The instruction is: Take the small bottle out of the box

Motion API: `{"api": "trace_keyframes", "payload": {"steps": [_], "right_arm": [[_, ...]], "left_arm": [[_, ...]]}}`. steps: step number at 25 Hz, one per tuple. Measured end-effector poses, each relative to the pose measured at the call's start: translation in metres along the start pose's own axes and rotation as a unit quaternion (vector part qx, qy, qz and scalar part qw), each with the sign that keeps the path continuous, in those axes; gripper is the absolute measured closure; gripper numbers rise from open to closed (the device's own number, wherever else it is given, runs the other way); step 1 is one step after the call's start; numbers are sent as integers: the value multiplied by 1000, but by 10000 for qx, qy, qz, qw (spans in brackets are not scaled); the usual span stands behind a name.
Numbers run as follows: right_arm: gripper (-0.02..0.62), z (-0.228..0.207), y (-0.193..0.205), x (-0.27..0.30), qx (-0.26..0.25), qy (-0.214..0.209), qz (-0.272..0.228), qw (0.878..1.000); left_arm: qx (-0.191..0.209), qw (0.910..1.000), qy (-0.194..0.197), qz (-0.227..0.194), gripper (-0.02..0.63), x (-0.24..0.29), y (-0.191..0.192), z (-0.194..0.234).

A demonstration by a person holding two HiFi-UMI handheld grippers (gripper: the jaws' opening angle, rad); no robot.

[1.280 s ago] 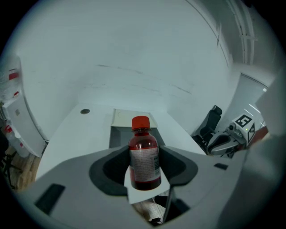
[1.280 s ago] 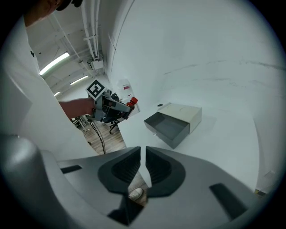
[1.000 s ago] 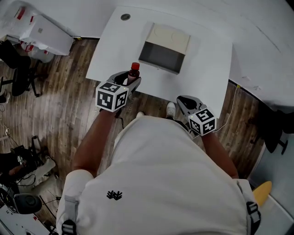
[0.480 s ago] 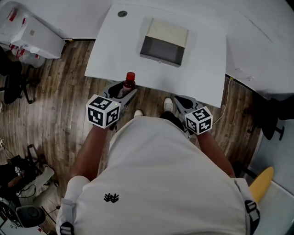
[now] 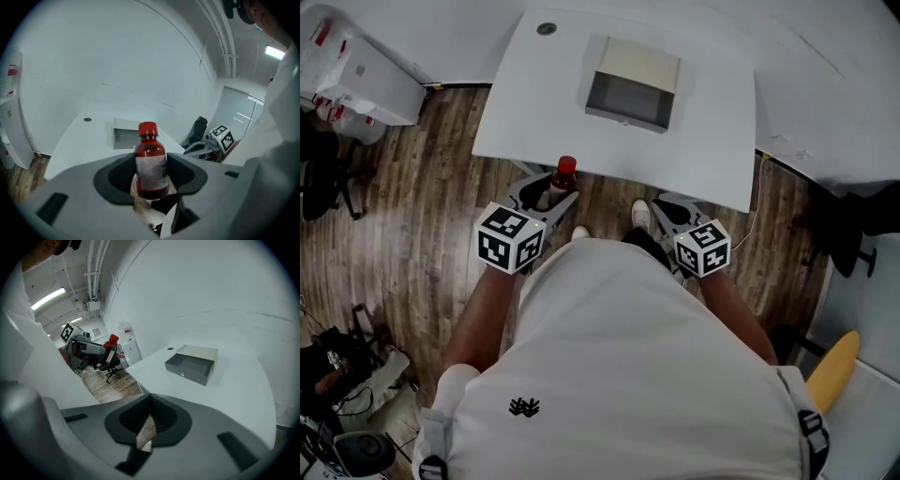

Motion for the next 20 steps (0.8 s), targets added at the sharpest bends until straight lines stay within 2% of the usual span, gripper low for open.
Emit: {"api": "trace_keyframes", "payload": {"steps": [20], "right_arm": [[588,8,-12,-3,-155,130,-45,9998]], "left_arm": [[86,9998,166,-74,393,-6,-5,-1]]}}
Point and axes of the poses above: the fingertips, and each gripper's own axes: x forward along the fingers, z to its left, y out of its underside, the point moved 9 cm from there along -x, backward along the fingers
